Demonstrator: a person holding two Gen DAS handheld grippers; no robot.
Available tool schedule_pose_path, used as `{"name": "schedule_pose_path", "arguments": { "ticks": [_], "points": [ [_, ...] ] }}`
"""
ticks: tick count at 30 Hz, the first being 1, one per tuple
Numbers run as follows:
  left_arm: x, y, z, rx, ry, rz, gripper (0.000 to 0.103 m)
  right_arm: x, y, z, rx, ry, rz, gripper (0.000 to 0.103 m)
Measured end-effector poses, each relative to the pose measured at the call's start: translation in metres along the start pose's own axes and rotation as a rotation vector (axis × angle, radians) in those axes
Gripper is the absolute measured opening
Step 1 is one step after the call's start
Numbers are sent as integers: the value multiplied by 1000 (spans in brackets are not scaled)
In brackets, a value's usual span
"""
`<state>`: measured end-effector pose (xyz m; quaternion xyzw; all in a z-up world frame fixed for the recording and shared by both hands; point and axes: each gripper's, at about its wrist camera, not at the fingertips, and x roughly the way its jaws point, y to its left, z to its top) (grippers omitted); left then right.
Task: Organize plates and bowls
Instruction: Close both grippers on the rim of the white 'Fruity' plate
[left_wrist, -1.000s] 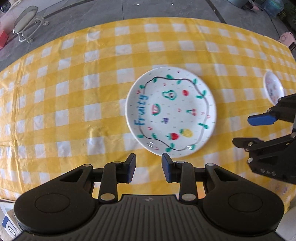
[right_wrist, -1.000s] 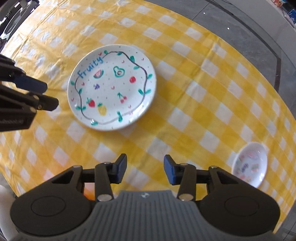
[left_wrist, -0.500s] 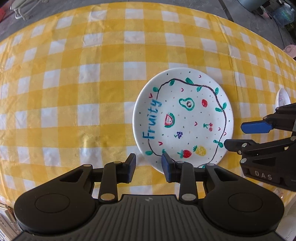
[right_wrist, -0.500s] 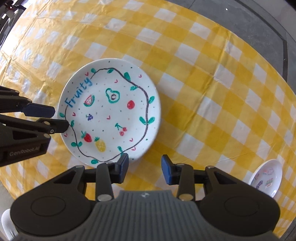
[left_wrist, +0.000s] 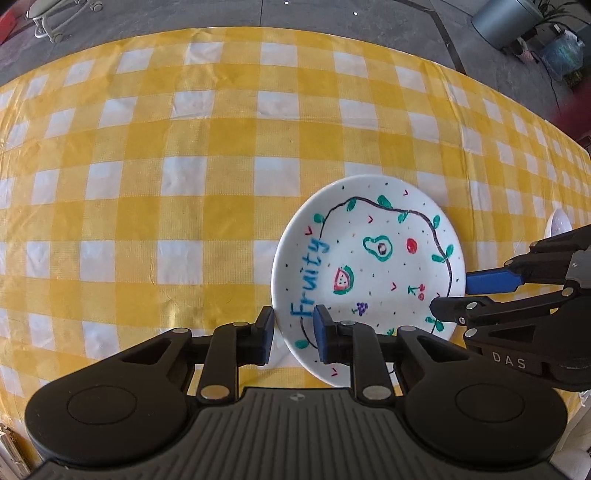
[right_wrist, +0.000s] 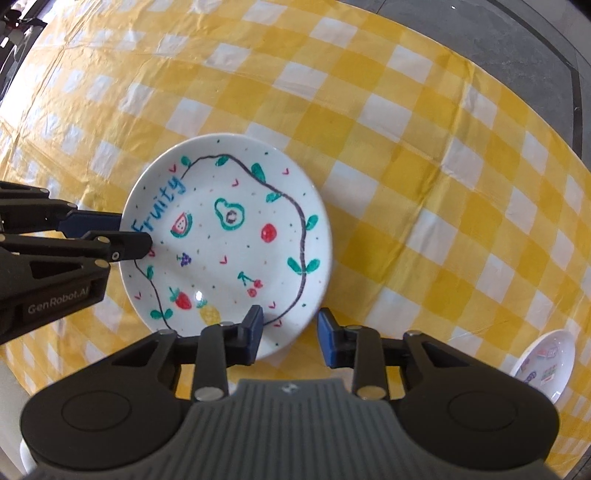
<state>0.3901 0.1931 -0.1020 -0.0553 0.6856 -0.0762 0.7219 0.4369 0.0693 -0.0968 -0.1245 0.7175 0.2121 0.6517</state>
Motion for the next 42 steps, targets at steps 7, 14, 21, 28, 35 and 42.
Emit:
{"name": "schedule_pose_path", "arguments": {
  "ticks": [7,14,21,28,35,42],
  "points": [
    [-2,10,0,-24,-16,-34,24,-1,-10,4,24,-3,24,29],
    [3,-4,-11,0,25,-14,23,-5,-1,-2,-17,29,-14,24],
    [3,-27,-33,66,84,4,21,-2,4,-19,-53,86,-38,23],
    [6,-20,-47,27,34,-28,22,-10,-18,-35,-2,31,20,26],
    [-3,-2,-52,-2,-30,-86,26,-14,-40,-51,27,-37,81,29],
    [-4,2,-53,-6,-47,-103,25,-23,-56,-61,112,-93,172,34]
  ]
}}
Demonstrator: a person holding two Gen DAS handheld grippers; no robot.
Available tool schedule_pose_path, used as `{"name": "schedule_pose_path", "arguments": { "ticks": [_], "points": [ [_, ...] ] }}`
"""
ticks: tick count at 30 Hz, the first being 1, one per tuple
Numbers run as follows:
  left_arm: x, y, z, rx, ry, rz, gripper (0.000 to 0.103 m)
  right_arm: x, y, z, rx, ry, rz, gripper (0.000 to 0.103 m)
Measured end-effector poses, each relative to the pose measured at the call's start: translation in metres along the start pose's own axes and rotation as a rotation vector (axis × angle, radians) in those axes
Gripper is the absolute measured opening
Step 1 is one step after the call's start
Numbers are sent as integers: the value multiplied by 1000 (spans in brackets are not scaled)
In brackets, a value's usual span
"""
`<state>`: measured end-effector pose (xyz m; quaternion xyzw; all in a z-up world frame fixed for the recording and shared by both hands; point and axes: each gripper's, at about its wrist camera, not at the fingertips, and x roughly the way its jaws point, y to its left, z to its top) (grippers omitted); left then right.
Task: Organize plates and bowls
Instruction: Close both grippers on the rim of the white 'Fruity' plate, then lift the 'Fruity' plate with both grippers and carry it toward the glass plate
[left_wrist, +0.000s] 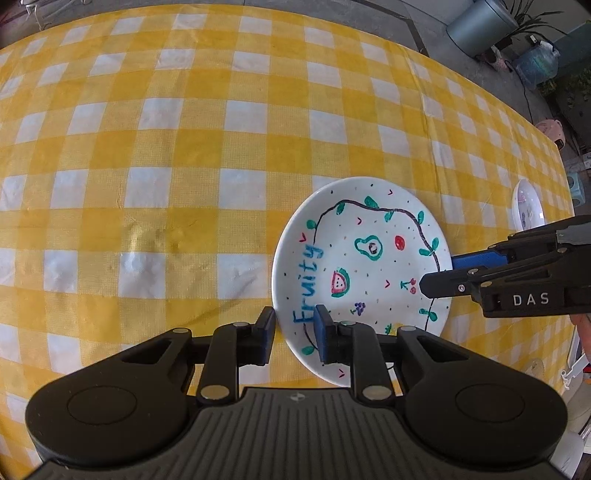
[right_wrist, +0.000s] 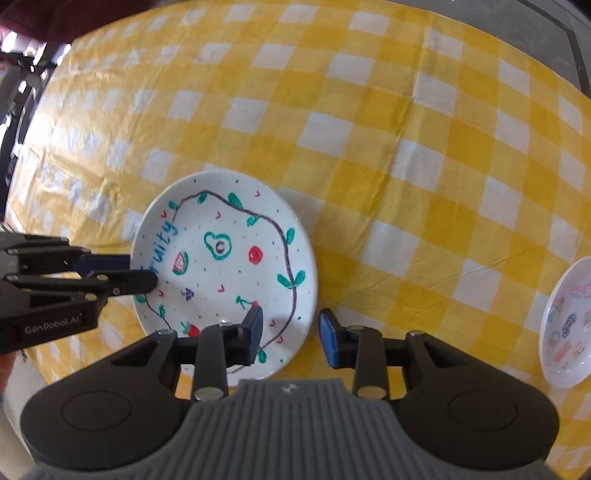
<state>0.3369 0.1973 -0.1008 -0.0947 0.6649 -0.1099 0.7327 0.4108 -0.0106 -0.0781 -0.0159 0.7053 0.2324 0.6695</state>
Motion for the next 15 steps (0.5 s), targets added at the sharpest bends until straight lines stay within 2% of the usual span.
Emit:
{"name": "schedule_pose_path", "arguments": {
  "ticks": [3,6,15],
  "points": [
    [-5,6,-3,-9,-11,-1,21,-9,-6,-2,25,-28,23,28],
    [-6,8,-6,-28,-25,-7,20,-5,-12,-8,46,-51,33,17],
    [-17,3,-15,-46,-70,-3,16,0,-22,-24,113,-85,79,13]
  ]
}}
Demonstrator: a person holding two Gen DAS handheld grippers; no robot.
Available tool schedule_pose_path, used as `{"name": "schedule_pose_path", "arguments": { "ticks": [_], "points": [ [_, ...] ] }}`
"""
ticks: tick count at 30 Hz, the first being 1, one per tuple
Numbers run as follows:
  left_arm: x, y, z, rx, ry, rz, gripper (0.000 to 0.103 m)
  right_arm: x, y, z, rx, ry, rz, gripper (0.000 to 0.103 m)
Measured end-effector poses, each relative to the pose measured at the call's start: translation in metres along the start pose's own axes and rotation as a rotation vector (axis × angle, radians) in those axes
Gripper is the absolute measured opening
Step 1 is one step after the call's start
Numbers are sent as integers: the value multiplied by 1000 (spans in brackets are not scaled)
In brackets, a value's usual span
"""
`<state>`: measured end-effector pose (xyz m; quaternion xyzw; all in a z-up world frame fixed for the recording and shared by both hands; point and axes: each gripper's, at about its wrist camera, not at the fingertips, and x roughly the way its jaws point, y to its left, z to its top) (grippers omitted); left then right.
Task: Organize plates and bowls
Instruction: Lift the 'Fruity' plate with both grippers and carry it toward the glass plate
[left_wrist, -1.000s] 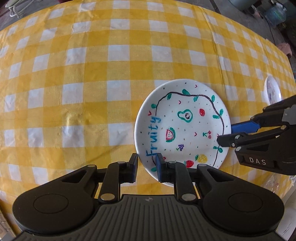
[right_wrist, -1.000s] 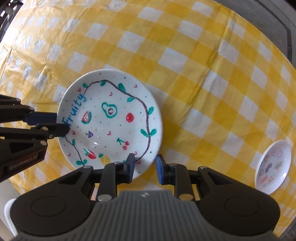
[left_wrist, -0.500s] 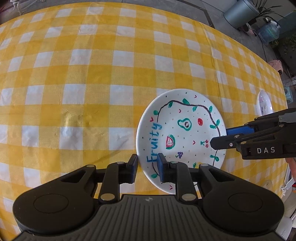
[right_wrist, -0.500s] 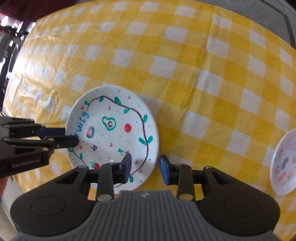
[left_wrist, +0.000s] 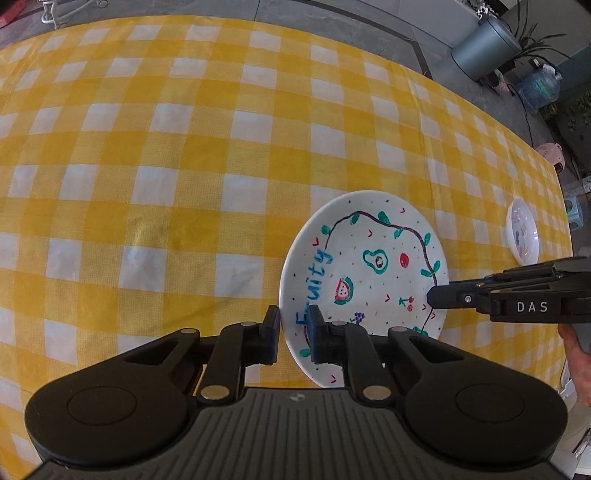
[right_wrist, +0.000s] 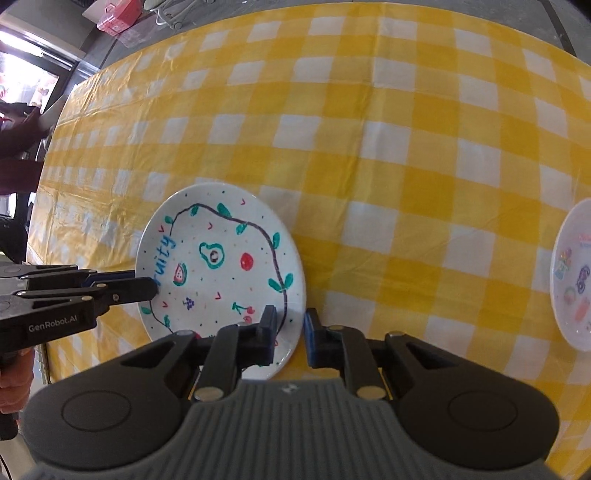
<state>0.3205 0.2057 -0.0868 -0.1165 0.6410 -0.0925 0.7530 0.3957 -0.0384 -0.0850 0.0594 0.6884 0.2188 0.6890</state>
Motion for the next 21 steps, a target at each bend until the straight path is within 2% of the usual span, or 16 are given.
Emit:
{"name": "schedule_pose_path", "arguments": {
  "ticks": [10,16,21],
  "points": [
    [5,-31,-2,-13,-3,-6,16,-10,-24,-18,71,-44,16,12],
    [17,-34,-10,-62,-30,-91,14,-15,-58,-38,135,-94,77,12],
    [26,-21,-18,-132,-83,-195,11,-14,-90,-55,217,-171,205,11]
  ]
}}
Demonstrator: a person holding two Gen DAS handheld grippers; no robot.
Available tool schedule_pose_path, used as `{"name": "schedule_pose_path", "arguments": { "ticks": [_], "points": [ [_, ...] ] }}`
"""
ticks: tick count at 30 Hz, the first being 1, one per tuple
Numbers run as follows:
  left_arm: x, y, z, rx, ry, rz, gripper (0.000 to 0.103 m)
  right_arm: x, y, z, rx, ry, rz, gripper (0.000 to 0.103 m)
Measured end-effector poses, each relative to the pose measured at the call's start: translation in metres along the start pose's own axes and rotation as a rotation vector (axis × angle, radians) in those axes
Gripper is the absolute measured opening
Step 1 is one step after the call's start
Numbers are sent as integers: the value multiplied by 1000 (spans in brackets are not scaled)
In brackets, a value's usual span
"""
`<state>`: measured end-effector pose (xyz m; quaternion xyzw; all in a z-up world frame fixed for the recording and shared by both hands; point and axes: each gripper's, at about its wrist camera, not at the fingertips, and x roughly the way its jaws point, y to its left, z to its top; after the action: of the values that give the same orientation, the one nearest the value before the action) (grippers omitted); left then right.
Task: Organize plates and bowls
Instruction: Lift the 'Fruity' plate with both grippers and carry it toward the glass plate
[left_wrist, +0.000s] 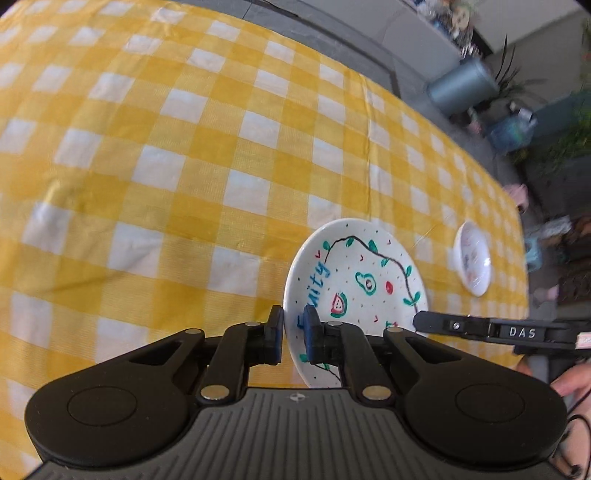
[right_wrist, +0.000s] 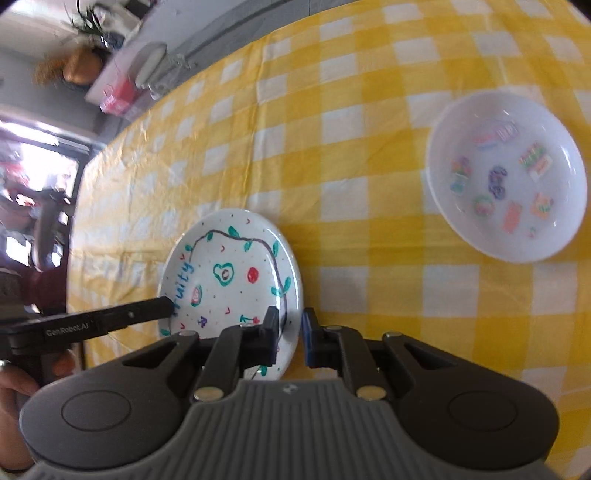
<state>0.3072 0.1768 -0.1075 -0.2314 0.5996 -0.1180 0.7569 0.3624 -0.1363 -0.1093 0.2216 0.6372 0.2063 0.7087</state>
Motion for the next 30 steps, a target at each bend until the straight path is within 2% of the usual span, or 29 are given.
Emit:
{"name": "schedule_pose_path", "arguments": {
  "ticks": [8,10,14,23,30],
  "points": [
    [6,32,-9,-133,-73,-144,8,1,-50,-27,185,-130,259,11],
    [6,30,-9,-130,-82,-139,8,4,-59,-35,227,-164,298,3],
    [1,17,-9,-77,-102,-92,8,3,-59,-47,240,-208,317,2],
    [-19,-12,-9,-13,-115,-95,7,-20,-50,-55,249,-274,332,2],
    [-29,-61,-22,63,-130,-81,7,-59,-67,-74,262,-324,340,2]
  ]
}}
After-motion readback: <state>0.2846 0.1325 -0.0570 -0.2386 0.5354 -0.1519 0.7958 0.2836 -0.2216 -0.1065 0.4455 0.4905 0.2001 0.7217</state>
